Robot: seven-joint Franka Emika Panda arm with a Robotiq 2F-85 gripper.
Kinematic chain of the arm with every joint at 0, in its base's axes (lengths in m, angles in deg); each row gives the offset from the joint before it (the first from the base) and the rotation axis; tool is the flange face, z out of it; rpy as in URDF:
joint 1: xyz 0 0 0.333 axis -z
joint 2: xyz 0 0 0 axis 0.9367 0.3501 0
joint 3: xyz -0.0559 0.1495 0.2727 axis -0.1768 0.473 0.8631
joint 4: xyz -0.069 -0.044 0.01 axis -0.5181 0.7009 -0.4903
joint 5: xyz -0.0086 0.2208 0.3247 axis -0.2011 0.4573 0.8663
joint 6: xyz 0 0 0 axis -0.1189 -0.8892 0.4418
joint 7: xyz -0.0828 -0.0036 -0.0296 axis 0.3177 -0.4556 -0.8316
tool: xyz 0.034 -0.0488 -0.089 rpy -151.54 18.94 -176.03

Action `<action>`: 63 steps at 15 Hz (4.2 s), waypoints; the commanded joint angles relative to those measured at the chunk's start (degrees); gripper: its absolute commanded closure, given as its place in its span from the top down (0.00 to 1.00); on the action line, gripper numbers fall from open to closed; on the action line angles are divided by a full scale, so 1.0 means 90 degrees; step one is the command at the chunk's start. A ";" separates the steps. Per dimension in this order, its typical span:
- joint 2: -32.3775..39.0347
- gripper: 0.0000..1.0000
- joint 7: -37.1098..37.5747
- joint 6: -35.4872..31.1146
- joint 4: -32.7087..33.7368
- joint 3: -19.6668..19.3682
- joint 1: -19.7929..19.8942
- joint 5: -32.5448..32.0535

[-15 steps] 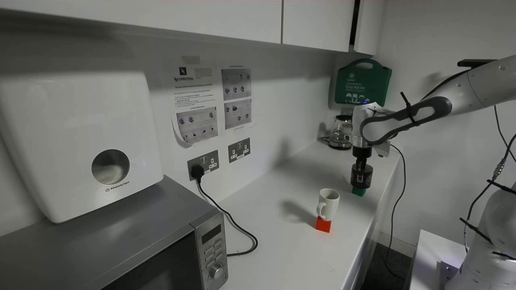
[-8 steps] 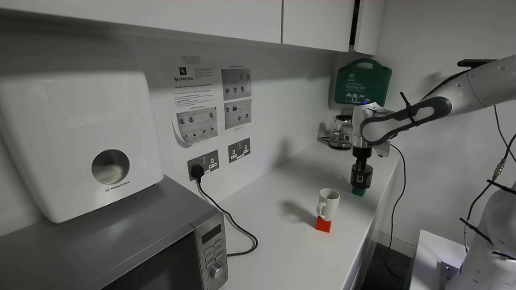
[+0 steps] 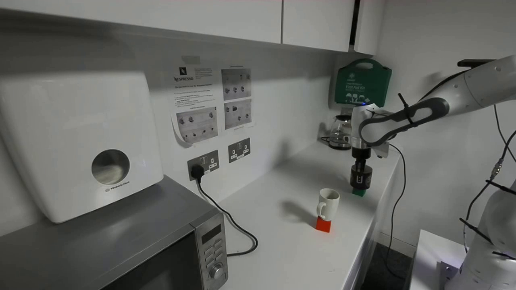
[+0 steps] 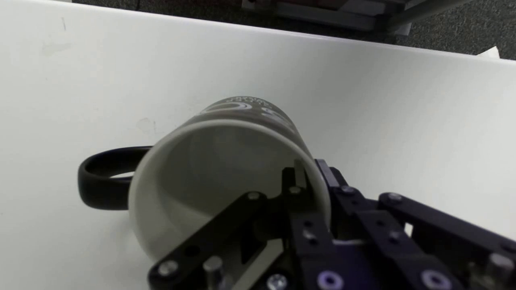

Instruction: Pick up the white cup and put it on the orange object, then put up the black cup and put it on the green object

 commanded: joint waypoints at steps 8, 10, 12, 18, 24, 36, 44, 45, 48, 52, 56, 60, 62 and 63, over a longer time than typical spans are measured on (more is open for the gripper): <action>0.0018 0.08 0.0023 -0.0039 0.0071 0.0027 0.0037 0.0025; 0.0020 0.47 0.0023 -0.0024 0.0082 0.0031 0.0034 0.0023; 0.0028 0.53 0.0027 -0.0020 0.0092 0.0034 0.0033 0.0021; 0.0044 0.97 -0.0001 -0.0009 0.0113 0.0031 0.0031 0.0021; -0.0140 1.00 0.0006 0.0022 0.0071 -0.0009 0.0076 0.0025; -0.0941 1.00 0.0025 0.0001 -0.0116 -0.0418 0.0430 0.0107; -0.1529 1.00 0.0159 -0.0095 -0.0232 -0.0766 0.0655 0.0237; -0.1622 0.99 0.0208 -0.0142 -0.0265 -0.0813 0.0672 0.0322; -0.2078 0.99 0.0342 -0.0268 -0.0436 -0.0931 0.0779 0.0576; -0.2842 1.00 0.0517 -0.0449 -0.0808 -0.0937 0.0977 0.0600; -0.3697 1.00 0.0606 -0.0429 -0.1292 -0.0906 0.1118 0.0505; -0.3734 1.00 0.0538 -0.0226 -0.1221 -0.0982 0.0990 0.0484; -0.3851 1.00 0.0542 -0.0216 -0.1284 -0.0983 0.0980 0.0480; -0.3843 1.00 0.0541 -0.0216 -0.1284 -0.0983 0.0977 0.0481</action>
